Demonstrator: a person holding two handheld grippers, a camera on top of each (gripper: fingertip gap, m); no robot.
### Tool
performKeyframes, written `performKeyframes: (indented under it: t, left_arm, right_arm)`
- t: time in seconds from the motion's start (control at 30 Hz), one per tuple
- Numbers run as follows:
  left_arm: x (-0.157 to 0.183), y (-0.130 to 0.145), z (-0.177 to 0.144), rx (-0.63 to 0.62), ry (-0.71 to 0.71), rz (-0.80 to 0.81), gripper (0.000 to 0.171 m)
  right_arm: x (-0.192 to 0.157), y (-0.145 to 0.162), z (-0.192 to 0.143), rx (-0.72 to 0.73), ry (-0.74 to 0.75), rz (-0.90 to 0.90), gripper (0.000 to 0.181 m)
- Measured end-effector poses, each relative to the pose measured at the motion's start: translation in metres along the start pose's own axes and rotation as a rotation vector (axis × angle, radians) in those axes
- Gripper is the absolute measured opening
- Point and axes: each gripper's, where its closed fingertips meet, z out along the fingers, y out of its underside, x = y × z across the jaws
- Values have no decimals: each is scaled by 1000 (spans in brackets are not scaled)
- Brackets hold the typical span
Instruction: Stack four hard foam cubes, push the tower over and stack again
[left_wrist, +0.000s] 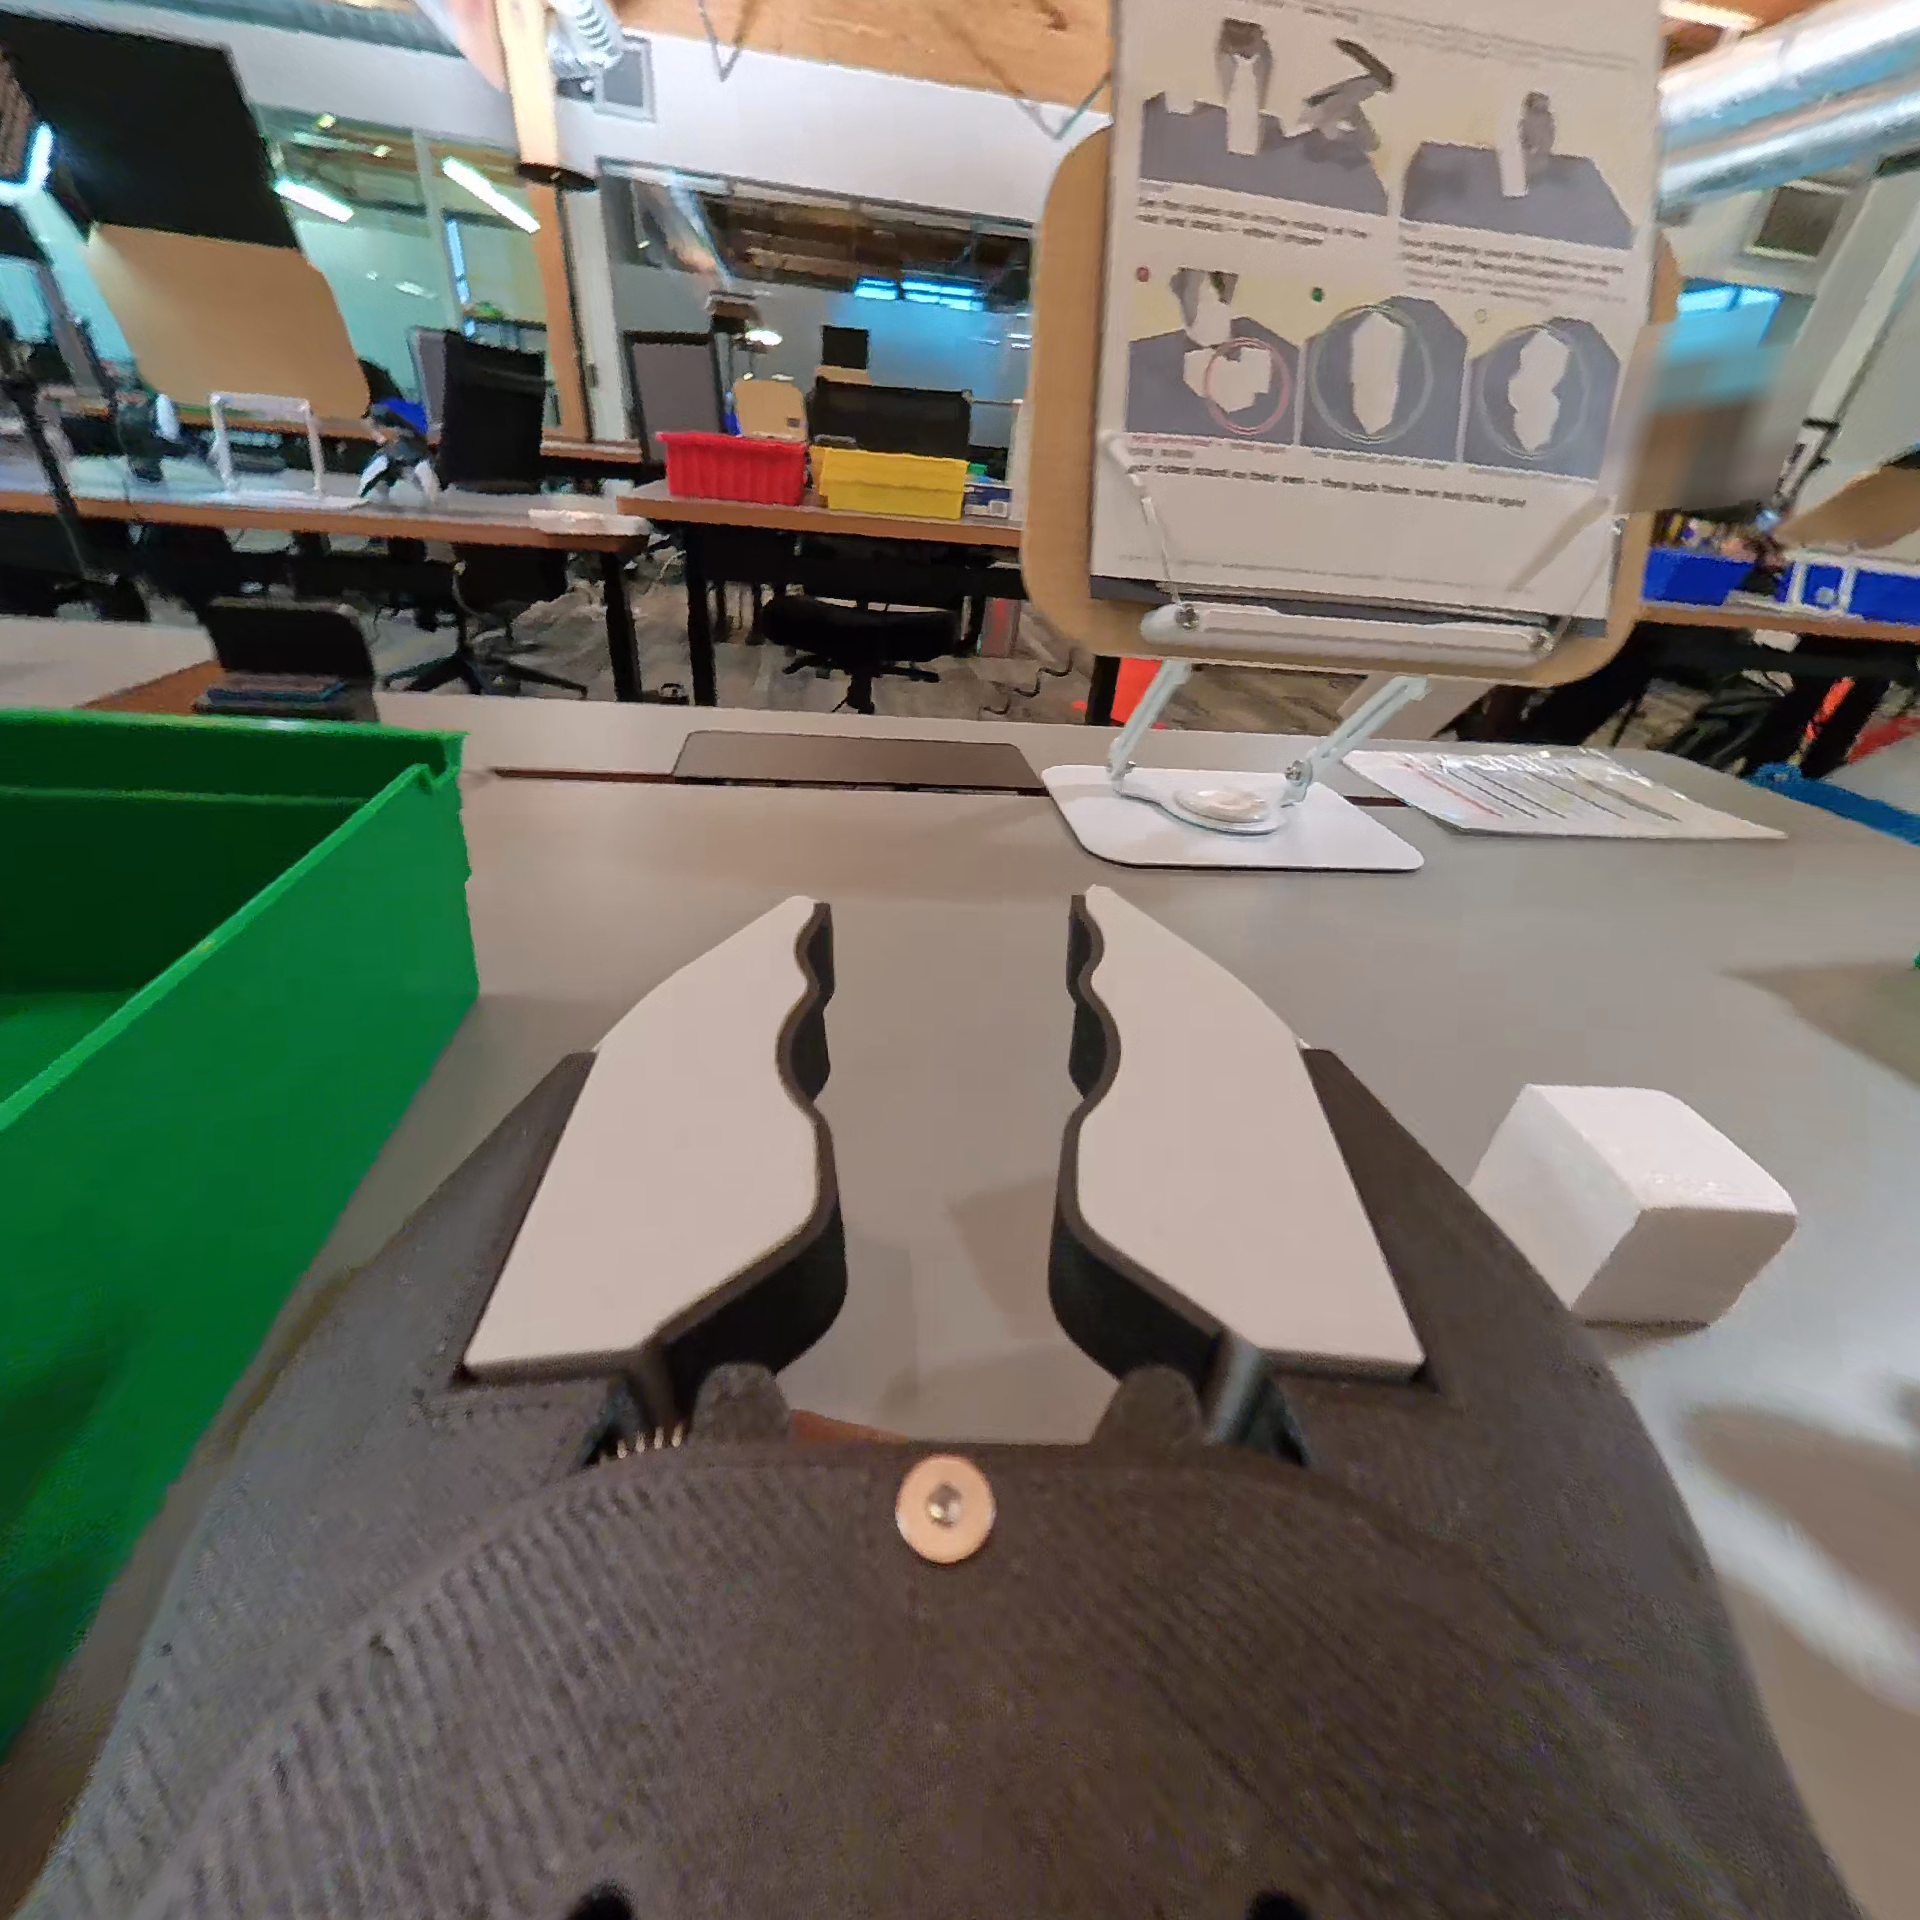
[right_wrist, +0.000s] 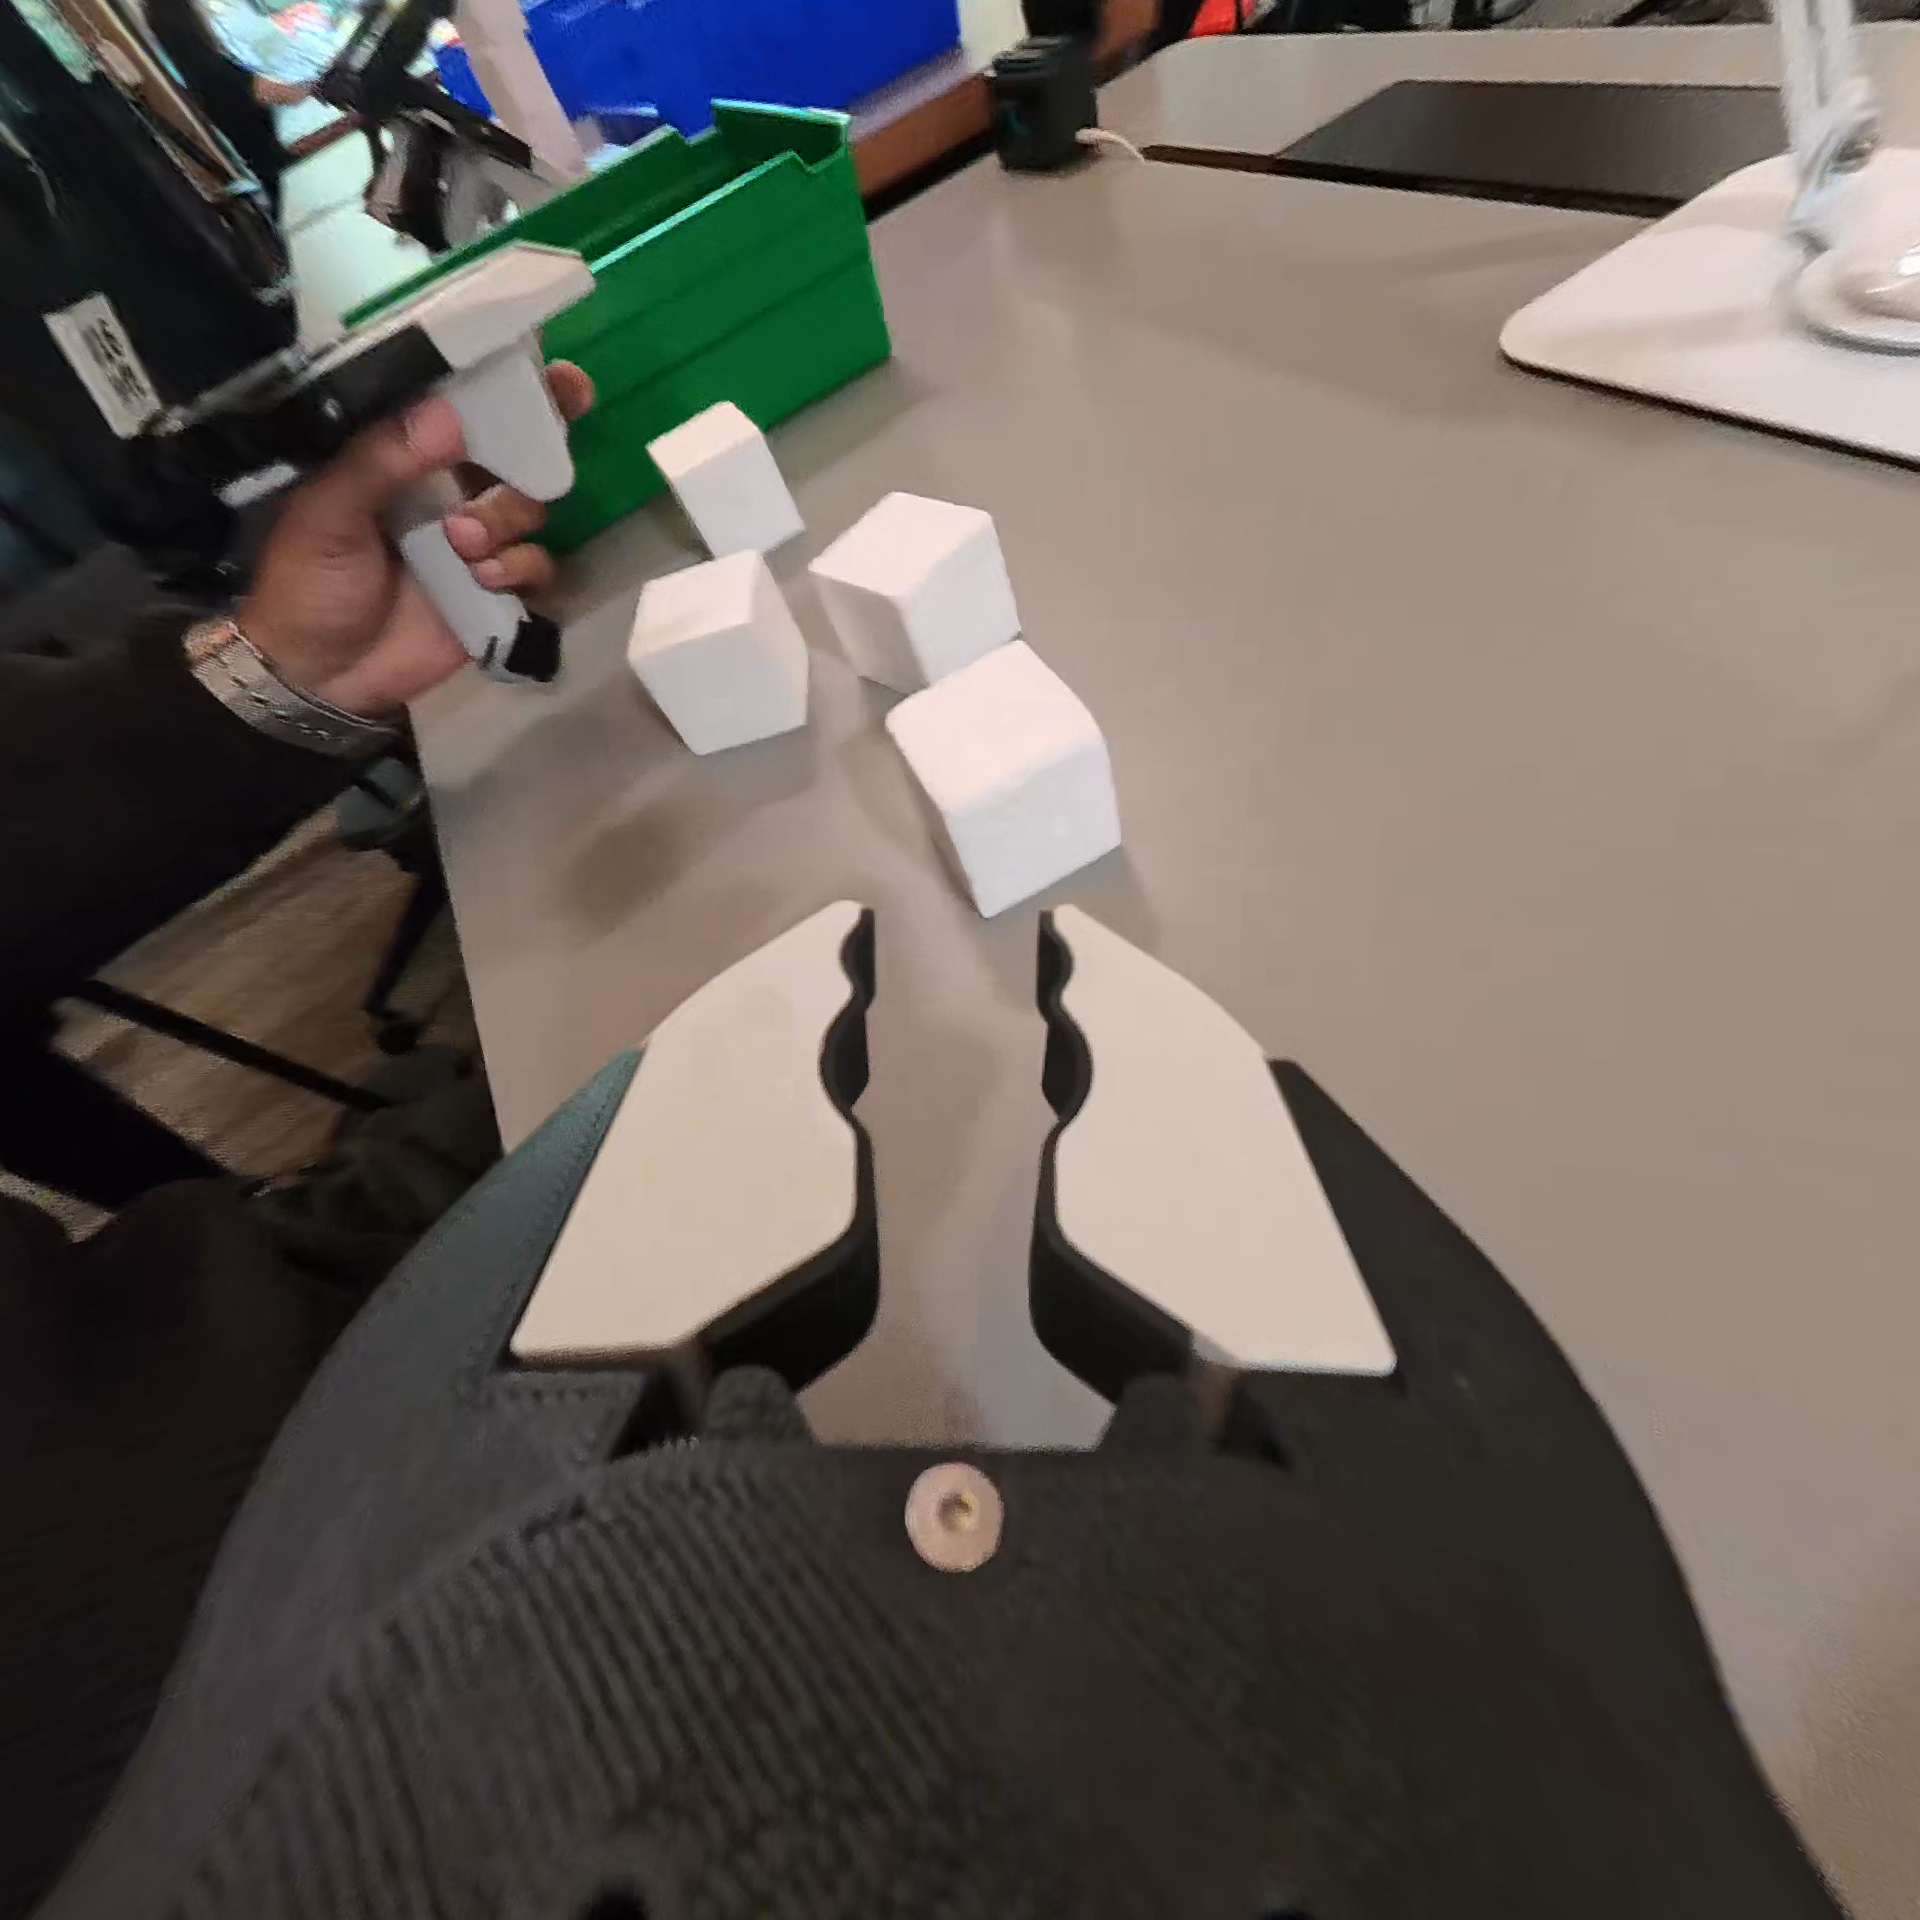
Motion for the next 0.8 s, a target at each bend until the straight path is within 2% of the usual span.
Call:
performKeyframes:
  t: [0.1,0.17,0.33,0.53,0.63,0.73,0.8]
  left_arm:
    - [19,-3,-2,22,63,94,43]
    - [30,-3,-3,32,103,137,43]
    - [39,1,-2,18,143,125,42]
    - [34,4,0,-6,137,64,42]
    - [32,6,0,-16,133,43,42]
    - [31,7,1,-21,135,18,42]
    - [31,8,2,-23,136,12,42]
  right_arm:
    - [-4,-12,-5,76,-48,-26,31]
    - [-4,-28,-12,191,-49,-85,53]
    - [-5,-50,-29,347,-27,-117,72]
    - [-12,-55,-30,376,16,-224,70]
    - [-10,-45,-18,319,31,-223,72]
    - [-11,-44,-6,312,-11,-240,64]
    - [-9,-41,8,258,-39,-285,63]
